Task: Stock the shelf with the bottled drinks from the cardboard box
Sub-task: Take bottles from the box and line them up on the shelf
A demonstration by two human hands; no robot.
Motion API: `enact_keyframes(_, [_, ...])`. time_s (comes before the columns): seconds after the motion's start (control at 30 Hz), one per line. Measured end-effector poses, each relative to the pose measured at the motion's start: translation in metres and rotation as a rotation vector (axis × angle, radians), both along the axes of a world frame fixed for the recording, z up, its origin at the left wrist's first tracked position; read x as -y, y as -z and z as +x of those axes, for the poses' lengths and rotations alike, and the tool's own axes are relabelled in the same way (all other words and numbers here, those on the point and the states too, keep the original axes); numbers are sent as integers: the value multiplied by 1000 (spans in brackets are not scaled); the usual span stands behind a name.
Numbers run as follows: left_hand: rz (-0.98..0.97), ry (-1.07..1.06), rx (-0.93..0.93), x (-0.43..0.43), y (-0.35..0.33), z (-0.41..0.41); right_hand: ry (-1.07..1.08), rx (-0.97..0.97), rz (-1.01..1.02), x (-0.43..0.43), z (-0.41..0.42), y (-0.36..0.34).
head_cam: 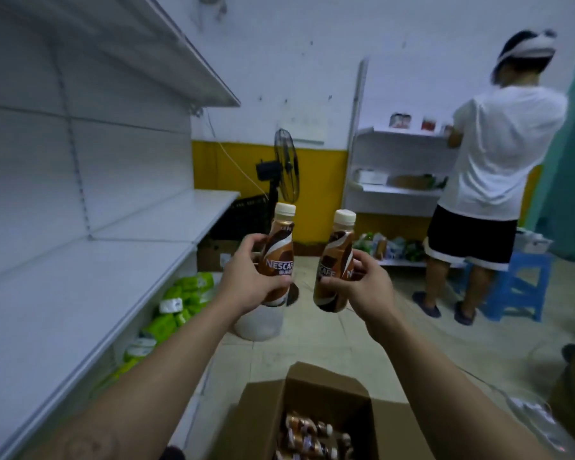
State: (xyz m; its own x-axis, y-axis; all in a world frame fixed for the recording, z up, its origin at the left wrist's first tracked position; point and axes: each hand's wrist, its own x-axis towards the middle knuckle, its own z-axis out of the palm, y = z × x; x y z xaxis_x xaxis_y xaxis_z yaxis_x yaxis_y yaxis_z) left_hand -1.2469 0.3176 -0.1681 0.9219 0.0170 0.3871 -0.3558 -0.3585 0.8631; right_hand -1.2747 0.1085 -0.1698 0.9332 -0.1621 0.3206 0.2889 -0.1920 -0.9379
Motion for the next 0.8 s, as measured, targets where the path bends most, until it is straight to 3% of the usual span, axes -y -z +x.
enact_keyframes(0.4, [266,-544,-19,-135,-37,-32,-417,99,-12,-141,73,-4])
enact_keyframes(0.6, [320,-908,-82,-220,-39,-107,-689,106,5,-251,73,-5])
enact_keyframes(0.8, [326,-1265,-169,-270,-36,-214,-1036,44,-27,-357,11,-2])
